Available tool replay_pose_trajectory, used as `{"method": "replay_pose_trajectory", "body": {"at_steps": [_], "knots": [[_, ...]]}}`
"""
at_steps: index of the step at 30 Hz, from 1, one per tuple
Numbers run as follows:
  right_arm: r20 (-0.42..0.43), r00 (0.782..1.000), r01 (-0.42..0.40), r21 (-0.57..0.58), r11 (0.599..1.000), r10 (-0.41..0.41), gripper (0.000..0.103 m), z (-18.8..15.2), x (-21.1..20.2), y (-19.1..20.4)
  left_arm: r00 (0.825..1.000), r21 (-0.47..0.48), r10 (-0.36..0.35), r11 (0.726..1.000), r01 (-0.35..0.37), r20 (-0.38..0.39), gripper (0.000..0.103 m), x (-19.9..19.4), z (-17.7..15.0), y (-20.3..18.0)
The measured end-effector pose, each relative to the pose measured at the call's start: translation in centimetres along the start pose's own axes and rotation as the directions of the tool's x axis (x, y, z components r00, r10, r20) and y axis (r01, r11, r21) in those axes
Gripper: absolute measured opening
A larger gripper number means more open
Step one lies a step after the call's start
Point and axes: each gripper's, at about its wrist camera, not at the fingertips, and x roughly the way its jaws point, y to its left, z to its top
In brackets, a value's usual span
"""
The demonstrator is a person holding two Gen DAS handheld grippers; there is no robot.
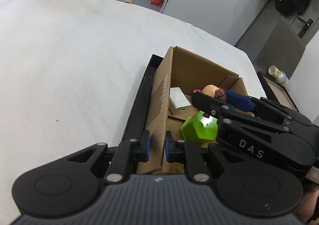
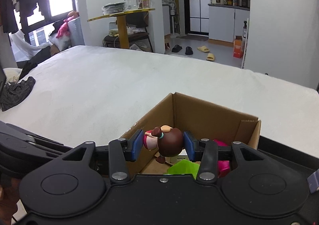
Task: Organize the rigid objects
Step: 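Lift the doll figure with the right gripper and carry it over the box, then open the right gripper to drop the doll figure into the box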
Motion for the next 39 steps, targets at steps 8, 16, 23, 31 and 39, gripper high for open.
{"method": "replay_pose_trajectory", "body": {"at_steps": [8,16,23,31,39], "knots": [[-0.026,0.998,-0.053,0.055,0.997,0.054,0.047,0.3,-0.3,-0.8,1.000,-0.002,-0.004,1.000,0.004,-0.001,0.013,0.0,0.0,0.0],[-0.087,0.993,-0.070,0.075,0.995,0.076,0.047,1.1,-1.6,-1.0,1.000,0.004,-0.003,1.000,0.003,0.001,0.013,0.0,-0.1,-0.1],[-0.125,0.989,-0.070,0.078,0.995,0.079,0.052,1.8,-2.6,-1.0,1.000,0.007,-0.002,1.000,0.002,0.004,0.013,0.0,-0.1,0.0],[-0.137,0.990,-0.009,0.108,0.994,0.024,0.056,2.1,-3.7,-2.7,1.000,0.002,0.000,1.000,0.000,-0.003,0.014,0.1,0.1,-0.1],[-0.118,0.990,0.091,0.162,0.983,-0.072,0.057,0.9,-5.8,-5.7,1.000,-0.001,0.002,1.000,-0.002,-0.004,0.014,0.1,0.2,-0.1]]}}
